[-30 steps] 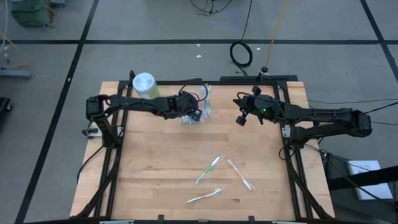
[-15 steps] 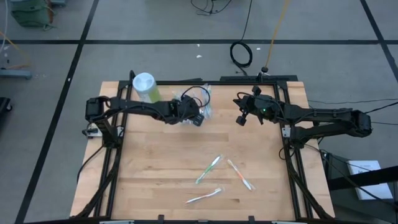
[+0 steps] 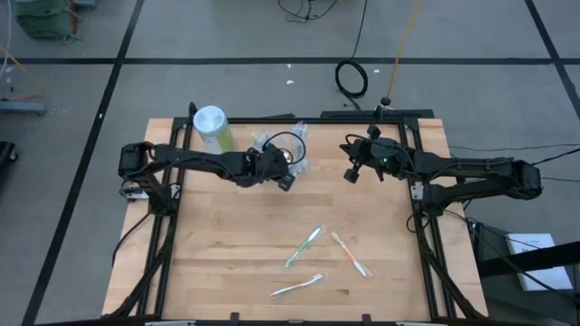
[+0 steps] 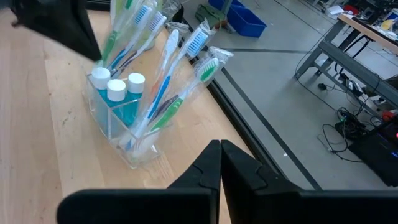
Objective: Pick & Place toothbrushing station
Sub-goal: Put the blue mouthwash into the transparent organizer, then put the orange toothbrush into the transparent organizer
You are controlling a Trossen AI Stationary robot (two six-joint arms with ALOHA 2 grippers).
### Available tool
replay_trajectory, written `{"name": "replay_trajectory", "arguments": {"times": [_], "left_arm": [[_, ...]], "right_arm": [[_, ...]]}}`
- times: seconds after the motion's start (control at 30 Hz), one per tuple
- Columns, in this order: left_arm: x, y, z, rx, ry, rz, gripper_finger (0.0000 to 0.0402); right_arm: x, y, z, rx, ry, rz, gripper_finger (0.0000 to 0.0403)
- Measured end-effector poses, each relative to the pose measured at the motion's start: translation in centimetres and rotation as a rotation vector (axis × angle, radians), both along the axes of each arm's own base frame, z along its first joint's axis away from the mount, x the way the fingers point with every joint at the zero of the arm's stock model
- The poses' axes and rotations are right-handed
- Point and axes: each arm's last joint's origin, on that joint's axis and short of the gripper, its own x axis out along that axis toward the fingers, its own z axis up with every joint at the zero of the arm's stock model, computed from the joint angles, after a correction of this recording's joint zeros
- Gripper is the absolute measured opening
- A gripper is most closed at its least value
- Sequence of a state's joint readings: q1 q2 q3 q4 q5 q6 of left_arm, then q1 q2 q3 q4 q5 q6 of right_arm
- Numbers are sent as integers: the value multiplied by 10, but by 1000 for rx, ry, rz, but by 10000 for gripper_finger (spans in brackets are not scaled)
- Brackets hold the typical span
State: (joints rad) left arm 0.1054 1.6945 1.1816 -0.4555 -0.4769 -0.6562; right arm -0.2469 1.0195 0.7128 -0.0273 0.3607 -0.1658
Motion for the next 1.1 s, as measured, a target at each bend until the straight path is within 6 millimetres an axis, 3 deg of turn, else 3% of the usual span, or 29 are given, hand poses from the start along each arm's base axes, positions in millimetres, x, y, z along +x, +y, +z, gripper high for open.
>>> {"name": "replay_trajectory", "arguments": {"times": [0.67, 0.83, 1.1], "left_arm": [[-1, -9, 18, 154, 48, -203, 9], [-2, -11, 20, 158, 39, -211, 26], [-2, -11, 20, 186, 71, -248, 19]], "right_arm": [[0, 0, 0, 3, 0, 5, 2], [2, 4, -1, 52, -6, 115, 4], [5, 19, -4, 121, -5, 210, 54]]}}
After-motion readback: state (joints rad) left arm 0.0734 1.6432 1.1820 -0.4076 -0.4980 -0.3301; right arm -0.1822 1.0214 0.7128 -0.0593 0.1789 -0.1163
